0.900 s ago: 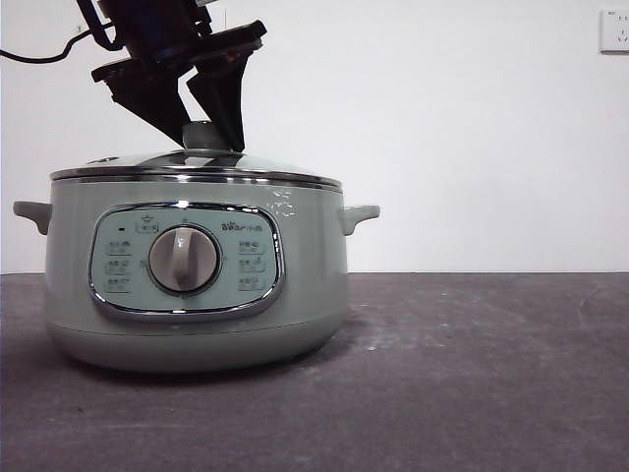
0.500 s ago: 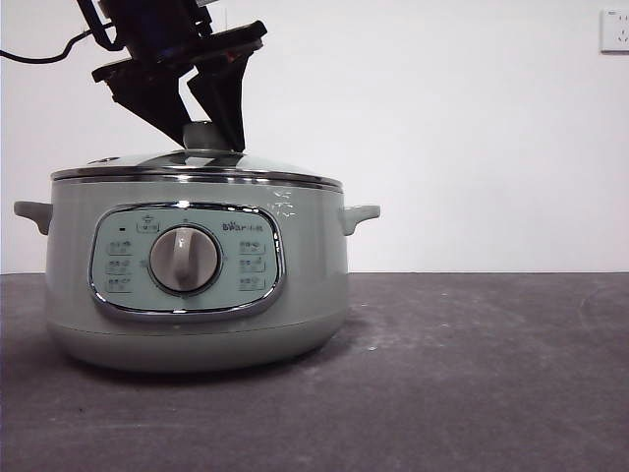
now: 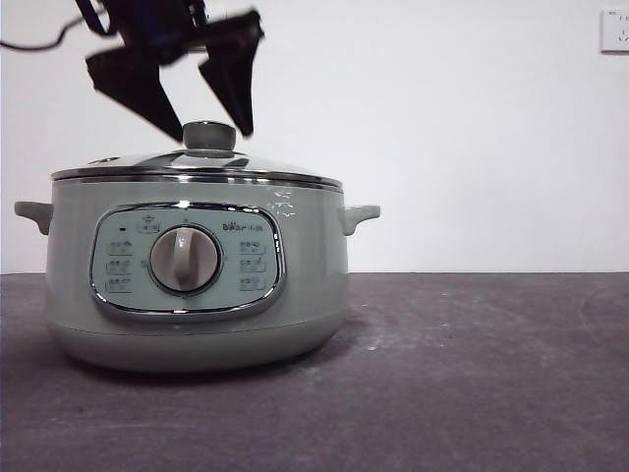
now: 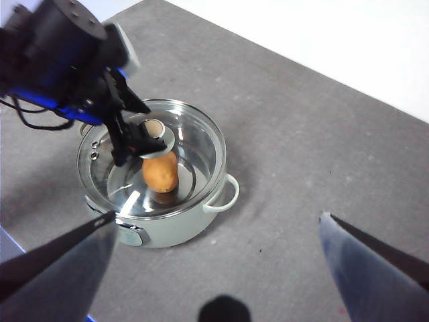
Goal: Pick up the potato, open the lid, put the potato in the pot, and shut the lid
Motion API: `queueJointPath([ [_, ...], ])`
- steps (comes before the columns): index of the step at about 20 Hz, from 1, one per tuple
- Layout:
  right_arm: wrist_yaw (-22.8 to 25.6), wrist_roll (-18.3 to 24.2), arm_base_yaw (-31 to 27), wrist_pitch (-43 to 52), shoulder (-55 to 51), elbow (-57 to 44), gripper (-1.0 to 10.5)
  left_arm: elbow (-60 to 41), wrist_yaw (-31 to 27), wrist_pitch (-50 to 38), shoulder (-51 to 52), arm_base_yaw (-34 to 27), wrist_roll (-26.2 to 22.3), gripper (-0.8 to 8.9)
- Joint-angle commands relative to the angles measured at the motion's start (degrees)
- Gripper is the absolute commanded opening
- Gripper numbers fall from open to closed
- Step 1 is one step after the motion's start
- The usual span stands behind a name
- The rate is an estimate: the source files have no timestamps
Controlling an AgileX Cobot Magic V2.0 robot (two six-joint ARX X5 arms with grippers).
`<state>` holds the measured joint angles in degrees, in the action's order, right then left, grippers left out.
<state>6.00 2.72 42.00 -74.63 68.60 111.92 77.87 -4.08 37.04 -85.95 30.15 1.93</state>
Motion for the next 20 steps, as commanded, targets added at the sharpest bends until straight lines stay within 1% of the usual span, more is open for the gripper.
queueJointPath([
  [1, 0.0, -2.1, 0.0, -0.7, 0.0, -0.8, 5.0, -0.5, 0.1, 0.8, 4.0, 1.0, -0.2, 4.44],
  [4, 0.0, -3.1, 0.0, -0.8, -0.2, -3.3, 4.9, -0.5, 1.7, 1.8, 8.7, 2.2, -0.1, 4.38],
  [6, 0.0, -3.2, 0.0, 0.0, -0.8, -6.3, 3.9, -0.5, 5.0, 2.6, 12.3, 3.3, 0.0, 4.36],
  [7, 0.0, -3.5, 0.0, 1.4, -1.6, -9.4, 3.2, -0.5, 7.9, 3.3, 15.3, 4.4, 0.0, 4.32],
  [8, 0.0, -3.8, 0.0, 3.3, -2.4, -12.4, 2.8, -0.5, 9.0, 4.0, 17.6, 5.6, -0.5, 3.73],
  [9, 0.0, -4.4, 0.0, 6.2, -3.6, -16.0, 2.3, -0.6, 8.8, 5.0, 19.8, 7.1, -2.1, 2.34],
  [10, 0.1, -4.9, 0.0, 9.5, -5.0, -20.0, 1.6, -0.6, 8.2, 6.1, 21.4, 8.7, -3.5, 0.65],
  [11, 0.2, -4.9, 0.0, 12.9, -6.5, -24.0, 0.8, -0.6, 7.4, 7.0, 22.5, 9.8, -3.7, -0.09],
  [12, 0.2, -5.0, 0.0, 16.5, -8.2, -28.1, -0.1, -0.7, 6.1, 7.8, 23.4, 10.7, -3.7, -0.08],
  [14, 0.4, -5.9, 0.0, 23.7, -11.5, -36.3, -0.1, -2.4, 0.9, 7.2, 25.2, 11.8, -3.7, -0.08],
  [15, 0.4, -5.9, 0.1, 27.3, -13.2, -40.4, -0.1, -4.5, -0.8, 5.8, 26.4, 12.3, -3.7, -0.08],
  [17, 0.4, -5.9, 0.1, 35.6, -16.9, -49.0, -0.1, -10.9, -1.9, 0.8, 29.7, 13.2, -3.3, -0.08],
  [20, 0.4, -5.9, 0.1, 48.0, -21.9, -61.2, -0.1, -23.6, -2.1, -8.9, 35.9, 13.4, -3.2, -0.08],
])
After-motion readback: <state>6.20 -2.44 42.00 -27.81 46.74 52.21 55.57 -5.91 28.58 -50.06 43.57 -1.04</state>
